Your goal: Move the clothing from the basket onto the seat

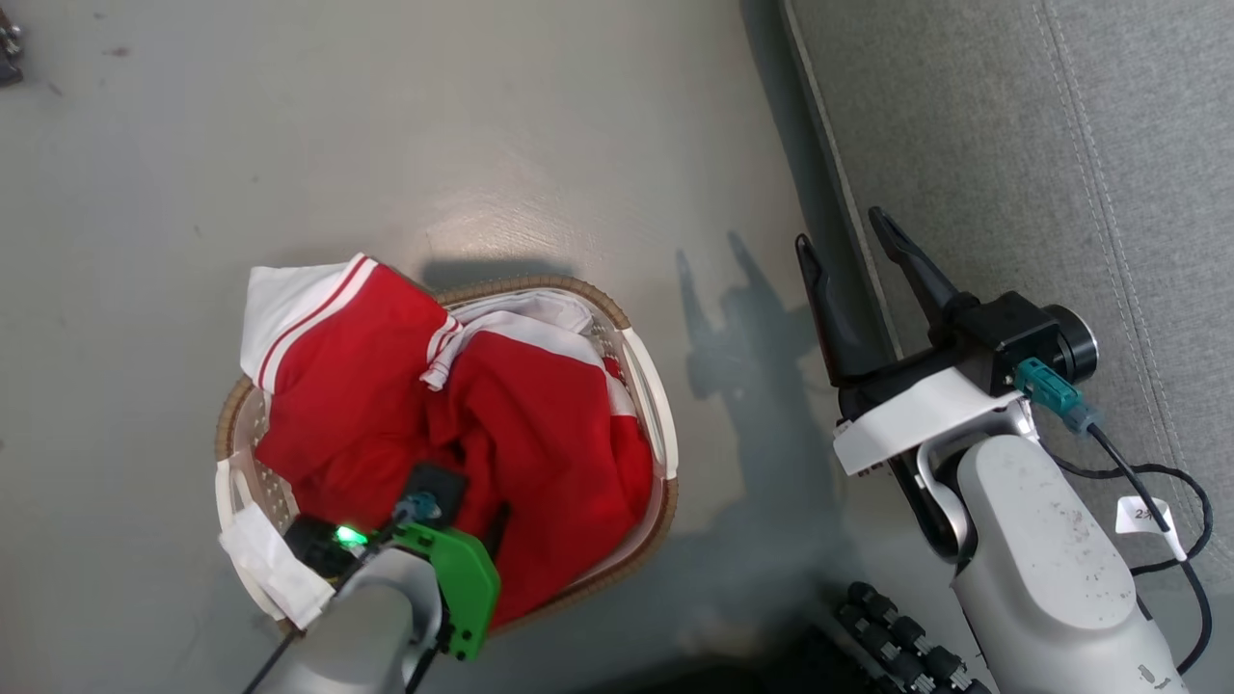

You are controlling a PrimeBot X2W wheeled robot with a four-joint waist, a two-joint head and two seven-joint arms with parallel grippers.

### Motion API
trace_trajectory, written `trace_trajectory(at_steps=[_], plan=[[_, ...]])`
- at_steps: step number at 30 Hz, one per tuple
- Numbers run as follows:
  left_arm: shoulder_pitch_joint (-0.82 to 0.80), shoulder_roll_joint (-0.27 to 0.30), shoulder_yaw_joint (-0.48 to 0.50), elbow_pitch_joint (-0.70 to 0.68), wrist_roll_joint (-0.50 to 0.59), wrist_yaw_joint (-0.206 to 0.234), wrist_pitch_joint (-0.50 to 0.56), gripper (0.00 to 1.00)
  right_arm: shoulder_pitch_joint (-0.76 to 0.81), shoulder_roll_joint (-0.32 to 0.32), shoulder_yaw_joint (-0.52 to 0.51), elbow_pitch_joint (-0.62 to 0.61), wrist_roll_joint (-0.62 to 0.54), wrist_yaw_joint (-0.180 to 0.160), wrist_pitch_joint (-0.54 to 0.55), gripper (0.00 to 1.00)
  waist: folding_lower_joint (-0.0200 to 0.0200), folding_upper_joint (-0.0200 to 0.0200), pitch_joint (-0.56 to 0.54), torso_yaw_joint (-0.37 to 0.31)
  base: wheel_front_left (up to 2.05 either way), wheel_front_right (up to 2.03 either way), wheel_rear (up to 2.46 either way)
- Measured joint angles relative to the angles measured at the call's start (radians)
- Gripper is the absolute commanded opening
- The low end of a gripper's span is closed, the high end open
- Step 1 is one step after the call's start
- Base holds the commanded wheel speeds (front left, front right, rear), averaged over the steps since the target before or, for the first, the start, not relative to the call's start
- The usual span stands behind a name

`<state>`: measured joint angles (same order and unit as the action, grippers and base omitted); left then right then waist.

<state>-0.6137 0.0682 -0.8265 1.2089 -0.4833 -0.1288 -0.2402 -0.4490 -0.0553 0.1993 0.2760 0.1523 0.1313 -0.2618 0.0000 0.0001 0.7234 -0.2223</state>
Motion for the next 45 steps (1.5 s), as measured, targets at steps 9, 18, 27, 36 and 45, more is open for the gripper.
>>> trace_trajectory(at_steps=[9,18,27,36,45], plan=[[-0.065,-0.005,0.011,0.056,-0.024,0.009,0.01,1.0,-0.015,0.002,0.011,-0.01,0.008,0.0,0.0,1.0,0.0,0.0,0.066,-0.016,0.0,0.0,0.0],[-0.104,-0.007,0.006,0.069,-0.036,0.006,0.01,0.15,-0.035,0.004,0.035,0.0,0.052,0.0,0.0,1.0,0.0,0.0,0.11,-0.032,0.0,0.0,0.0],[-0.077,-0.012,0.008,0.075,-0.063,0.005,-0.009,0.0,-0.035,0.005,0.027,0.02,0.072,0.0,0.0,1.0,0.0,0.0,0.058,-0.032,0.0,0.0,0.0],[0.031,-0.014,0.011,0.01,-0.069,0.007,-0.021,0.0,0.028,0.006,0.002,0.036,0.058,0.0,0.0,1.0,0.0,0.0,-0.082,-0.019,0.0,0.0,0.0],[0.171,0.01,0.059,-0.17,0.005,0.032,-0.022,0.0,0.119,-0.001,-0.026,0.068,0.053,0.0,0.0,1.0,0.0,0.0,-0.252,0.007,0.0,0.0,0.0]])
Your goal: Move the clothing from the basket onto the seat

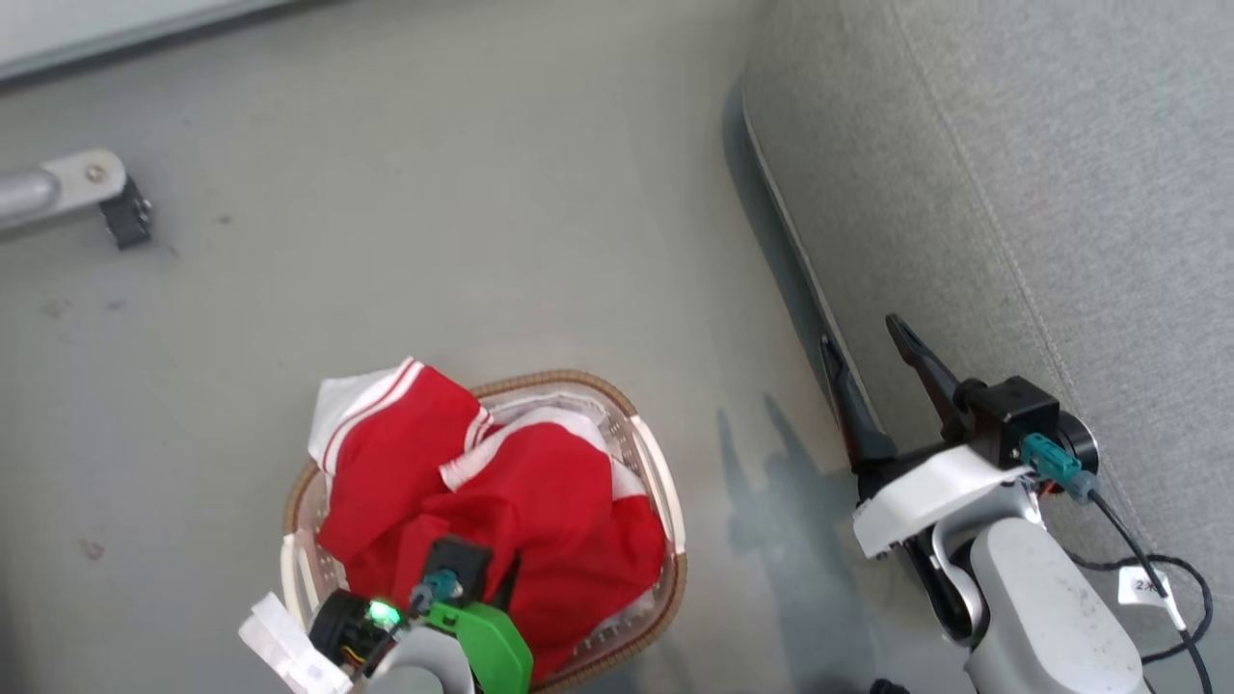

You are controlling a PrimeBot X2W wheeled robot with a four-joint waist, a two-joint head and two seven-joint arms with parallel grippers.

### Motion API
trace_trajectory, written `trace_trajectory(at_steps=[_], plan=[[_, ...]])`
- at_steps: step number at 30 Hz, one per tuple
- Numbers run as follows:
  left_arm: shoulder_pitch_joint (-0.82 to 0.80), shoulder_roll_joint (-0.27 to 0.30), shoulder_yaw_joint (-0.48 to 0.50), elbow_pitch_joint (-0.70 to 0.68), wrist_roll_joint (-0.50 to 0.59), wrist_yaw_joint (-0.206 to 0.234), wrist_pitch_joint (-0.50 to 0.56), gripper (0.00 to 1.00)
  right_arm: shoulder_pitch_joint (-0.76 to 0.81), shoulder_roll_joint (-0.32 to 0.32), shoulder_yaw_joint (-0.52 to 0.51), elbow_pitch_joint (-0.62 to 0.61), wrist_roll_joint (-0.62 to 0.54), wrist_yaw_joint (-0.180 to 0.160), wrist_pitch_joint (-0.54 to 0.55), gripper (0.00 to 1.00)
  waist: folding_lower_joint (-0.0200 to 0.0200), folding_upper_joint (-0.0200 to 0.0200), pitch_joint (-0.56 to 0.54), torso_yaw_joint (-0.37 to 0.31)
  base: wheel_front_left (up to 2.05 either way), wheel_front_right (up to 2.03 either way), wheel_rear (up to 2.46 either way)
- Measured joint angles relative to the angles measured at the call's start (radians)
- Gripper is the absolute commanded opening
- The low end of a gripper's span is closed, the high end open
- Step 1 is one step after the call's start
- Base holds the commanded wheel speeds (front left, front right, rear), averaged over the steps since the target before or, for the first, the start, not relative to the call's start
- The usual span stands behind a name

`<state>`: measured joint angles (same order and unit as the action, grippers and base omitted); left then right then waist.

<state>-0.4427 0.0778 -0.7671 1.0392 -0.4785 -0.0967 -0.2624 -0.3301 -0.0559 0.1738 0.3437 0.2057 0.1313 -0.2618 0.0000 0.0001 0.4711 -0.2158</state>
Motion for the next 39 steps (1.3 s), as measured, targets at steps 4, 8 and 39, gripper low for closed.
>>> trace_trajectory(at_steps=[4,8,39], plan=[[0.069,-0.001,0.031,-0.071,0.038,0.0,0.0,0.0,0.042,-0.003,-0.013,0.012,-0.005,0.0,0.0,1.0,0.0,0.0,-0.076,0.017,0.0,0.0,0.0],[0.129,-0.002,0.082,-0.147,0.065,-0.001,0.0,0.0,0.079,-0.005,-0.02,0.019,-0.006,0.0,0.0,1.0,0.0,0.0,-0.148,0.038,0.0,0.0,0.0],[0.176,-0.028,0.351,-0.82,0.228,-0.032,0.0,0.0,0.223,-0.013,0.126,0.072,-0.004,0.0,0.0,1.0,-0.0001,0.0,-0.436,0.131,0.0,0.0,0.0]])
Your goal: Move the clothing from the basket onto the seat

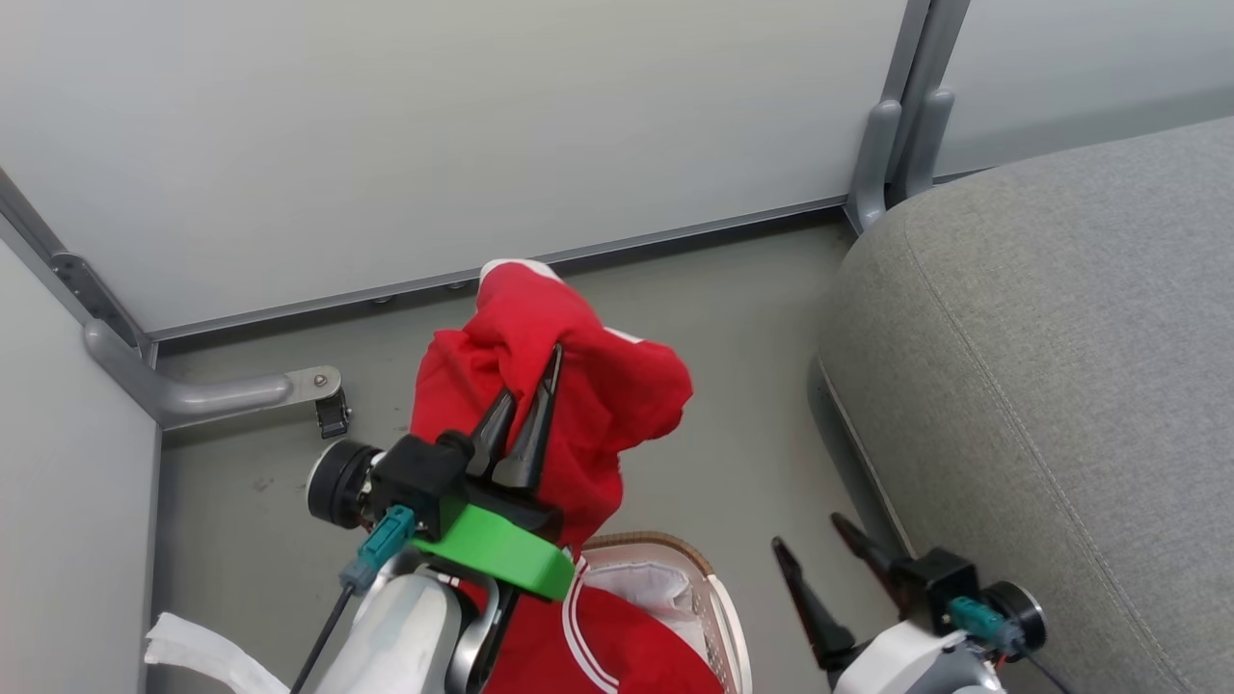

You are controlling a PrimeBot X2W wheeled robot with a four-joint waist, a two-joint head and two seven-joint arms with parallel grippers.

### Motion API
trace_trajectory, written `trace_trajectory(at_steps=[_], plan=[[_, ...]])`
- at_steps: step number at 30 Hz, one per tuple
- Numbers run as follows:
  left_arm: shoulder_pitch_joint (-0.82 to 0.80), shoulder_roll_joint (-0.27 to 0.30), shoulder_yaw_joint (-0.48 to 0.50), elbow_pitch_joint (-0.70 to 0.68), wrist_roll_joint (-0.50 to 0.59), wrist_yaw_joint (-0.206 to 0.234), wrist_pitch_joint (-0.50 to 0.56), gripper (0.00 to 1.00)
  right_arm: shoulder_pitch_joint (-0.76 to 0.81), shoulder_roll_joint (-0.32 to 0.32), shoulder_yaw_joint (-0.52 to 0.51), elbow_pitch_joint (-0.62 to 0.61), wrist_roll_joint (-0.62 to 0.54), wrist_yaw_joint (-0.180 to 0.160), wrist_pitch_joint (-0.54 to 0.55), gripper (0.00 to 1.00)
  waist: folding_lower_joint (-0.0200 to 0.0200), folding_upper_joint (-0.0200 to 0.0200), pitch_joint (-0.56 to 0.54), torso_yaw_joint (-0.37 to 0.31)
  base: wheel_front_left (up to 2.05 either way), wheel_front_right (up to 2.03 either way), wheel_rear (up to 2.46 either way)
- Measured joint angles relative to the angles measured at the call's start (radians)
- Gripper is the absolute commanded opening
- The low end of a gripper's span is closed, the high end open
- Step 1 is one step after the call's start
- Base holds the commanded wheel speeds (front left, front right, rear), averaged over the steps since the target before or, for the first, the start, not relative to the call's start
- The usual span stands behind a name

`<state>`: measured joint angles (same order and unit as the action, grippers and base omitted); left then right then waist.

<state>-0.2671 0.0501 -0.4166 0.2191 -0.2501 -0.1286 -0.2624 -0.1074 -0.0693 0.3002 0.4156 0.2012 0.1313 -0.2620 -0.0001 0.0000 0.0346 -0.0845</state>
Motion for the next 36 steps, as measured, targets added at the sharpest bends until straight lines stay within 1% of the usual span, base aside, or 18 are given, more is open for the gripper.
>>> trace_trajectory(at_steps=[5,9,14,17,21,27,28,30,36], plan=[[-0.008,0.0,-0.015,-0.028,-0.012,0.0,0.0,0.0,-0.03,-0.034,0.155,-0.023,0.0,0.0,0.0,1.0,0.0,0.0,0.0,0.003,0.0,0.0,0.0],[-0.009,0.0,-0.03,-0.039,-0.027,0.0,0.0,0.0,-0.111,-0.059,0.265,-0.069,0.003,0.0,0.0,1.0,0.0,0.0,0.006,0.008,0.0,0.0,0.0],[-0.013,0.0,-0.065,-0.04,-0.052,0.0,0.0,0.0,-0.206,-0.063,0.389,-0.111,0.02,0.0,0.0,1.0,0.0,0.0,0.013,0.023,0.0,0.0,0.0],[-0.02,0.0,-0.084,-0.039,-0.063,0.0,0.0,0.0,-0.251,-0.054,0.421,-0.114,0.017,0.0,0.0,1.0,0.0,0.0,0.018,0.036,0.0,0.0,0.0],[-0.028,0.0,-0.115,-0.036,-0.084,0.0,0.0,0.0,-0.286,-0.031,0.425,-0.094,-0.019,0.0,-0.001,1.0,0.0,0.0,0.023,0.054,0.0,0.0,0.0],[-0.035,0.0,-0.161,-0.037,-0.11,0.0,0.0,0.0,-0.313,0.003,0.374,-0.035,-0.082,0.0,-0.001,1.0,0.0,0.0,0.029,0.084,0.0,0.0,0.0],[-0.036,0.0,-0.168,-0.037,-0.113,0.0,0.0,0.0,-0.315,0.007,0.367,-0.022,-0.086,0.0,-0.001,0.65,0.0,0.0,0.03,0.089,0.0,0.0,0.0],[-0.037,0.0,-0.18,-0.039,-0.12,0.0,0.0,0.0,-0.316,0.012,0.37,0.003,-0.087,0.0,-0.001,0.0,0.0,0.0,0.031,0.099,0.0,0.0,0.0],[-0.037,0.0,-0.205,-0.04,-0.134,0.0,0.0,0.0,-0.329,0.019,0.331,0.007,-0.067,0.0,-0.001,0.0,0.0,0.0,0.033,0.119,0.0,0.0,0.0]])
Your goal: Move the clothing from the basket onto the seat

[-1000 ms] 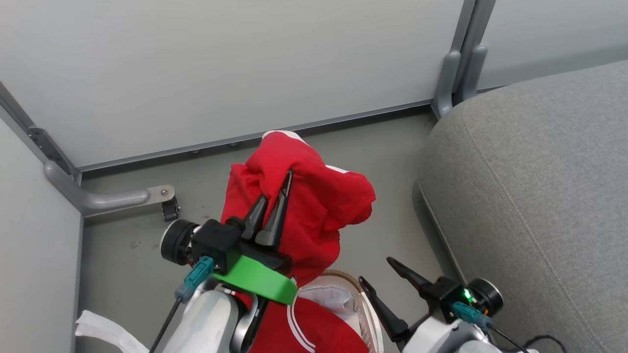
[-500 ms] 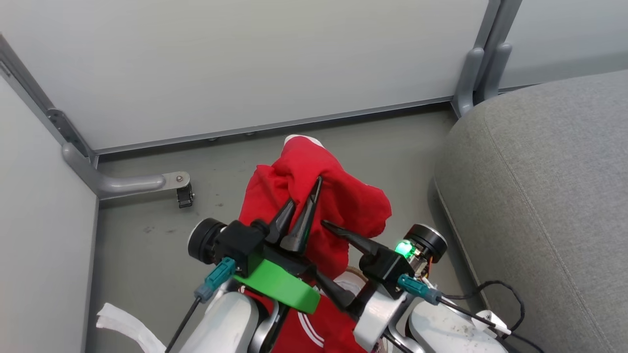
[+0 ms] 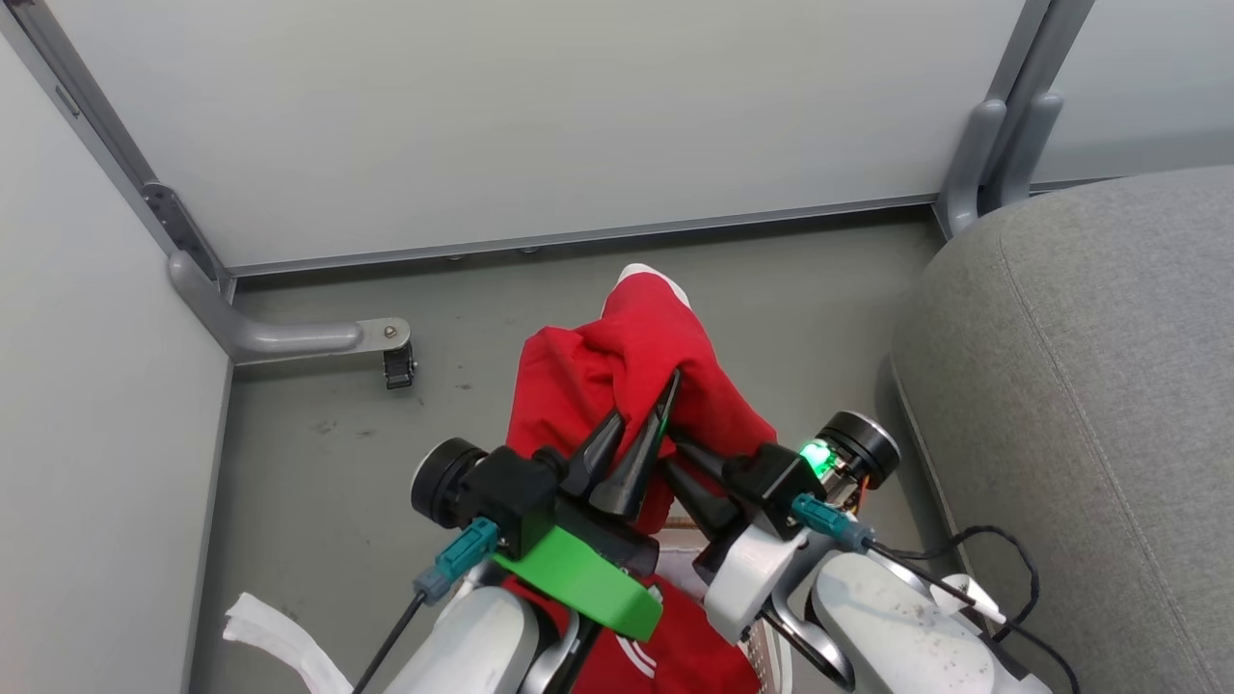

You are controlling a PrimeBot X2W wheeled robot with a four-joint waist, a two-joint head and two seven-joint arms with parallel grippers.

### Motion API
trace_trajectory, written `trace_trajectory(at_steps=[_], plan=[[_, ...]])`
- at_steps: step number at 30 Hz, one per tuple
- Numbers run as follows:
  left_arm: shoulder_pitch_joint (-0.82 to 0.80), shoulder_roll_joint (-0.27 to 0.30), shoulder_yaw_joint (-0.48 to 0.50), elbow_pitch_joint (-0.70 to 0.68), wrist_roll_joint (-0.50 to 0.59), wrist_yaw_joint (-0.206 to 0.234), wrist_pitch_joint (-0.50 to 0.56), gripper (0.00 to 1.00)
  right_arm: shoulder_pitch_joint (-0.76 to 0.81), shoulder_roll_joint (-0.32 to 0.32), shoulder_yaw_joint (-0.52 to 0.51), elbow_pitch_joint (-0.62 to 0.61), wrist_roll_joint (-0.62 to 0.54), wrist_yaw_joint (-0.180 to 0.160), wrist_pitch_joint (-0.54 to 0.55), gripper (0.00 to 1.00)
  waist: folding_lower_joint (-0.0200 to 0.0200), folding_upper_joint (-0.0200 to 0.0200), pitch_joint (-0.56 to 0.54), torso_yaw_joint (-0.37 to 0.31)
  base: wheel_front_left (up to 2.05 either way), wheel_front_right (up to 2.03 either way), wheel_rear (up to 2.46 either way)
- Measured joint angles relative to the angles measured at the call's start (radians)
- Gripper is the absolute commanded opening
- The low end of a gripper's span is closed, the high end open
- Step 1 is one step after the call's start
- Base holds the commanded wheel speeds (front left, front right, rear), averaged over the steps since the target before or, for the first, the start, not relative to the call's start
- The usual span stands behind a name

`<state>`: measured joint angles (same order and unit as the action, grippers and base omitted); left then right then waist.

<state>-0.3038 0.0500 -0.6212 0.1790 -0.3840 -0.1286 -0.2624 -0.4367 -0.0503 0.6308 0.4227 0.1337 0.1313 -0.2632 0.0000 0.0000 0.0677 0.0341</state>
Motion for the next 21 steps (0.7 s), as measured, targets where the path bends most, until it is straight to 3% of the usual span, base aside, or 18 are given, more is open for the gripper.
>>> trace_trajectory(at_steps=[2,3,4,5,13,21], plan=[[0.001,0.0,0.003,-0.006,-0.007,0.0,0.0,0.0,0.012,0.0,-0.03,-0.01,0.012,0.0,0.0,0.0,0.0,0.0,-0.005,0.0,0.0,0.0,0.0],[0.002,0.0,0.004,-0.007,-0.01,0.002,0.0,0.35,0.023,0.0,-0.039,-0.019,0.018,0.0,0.0,0.0,0.0,0.0,-0.008,0.0,0.0,0.0,0.0],[0.007,0.0,0.007,-0.011,-0.011,0.002,0.0,0.78,0.037,-0.001,-0.045,-0.032,0.021,0.0,0.0,0.0,0.0,0.0,-0.012,-0.003,0.0,0.0,0.0],[0.012,0.0,0.01,-0.012,-0.008,0.005,-0.002,1.0,0.049,0.001,-0.05,-0.043,0.022,0.0,0.0,0.0,0.0,0.0,-0.015,-0.007,0.0,0.0,0.0],[0.032,0.0,0.053,0.002,0.034,0.007,-0.002,1.0,0.121,0.001,-0.126,-0.128,0.018,0.0,0.0,0.0,0.0,0.0,-0.026,-0.079,0.0,0.0,0.0],[0.043,0.0,0.09,0.044,0.073,0.005,-0.002,1.0,0.164,0.0,-0.201,-0.203,0.015,0.0,0.0,0.0,0.0,0.0,-0.019,-0.203,0.0,0.0,0.0]])
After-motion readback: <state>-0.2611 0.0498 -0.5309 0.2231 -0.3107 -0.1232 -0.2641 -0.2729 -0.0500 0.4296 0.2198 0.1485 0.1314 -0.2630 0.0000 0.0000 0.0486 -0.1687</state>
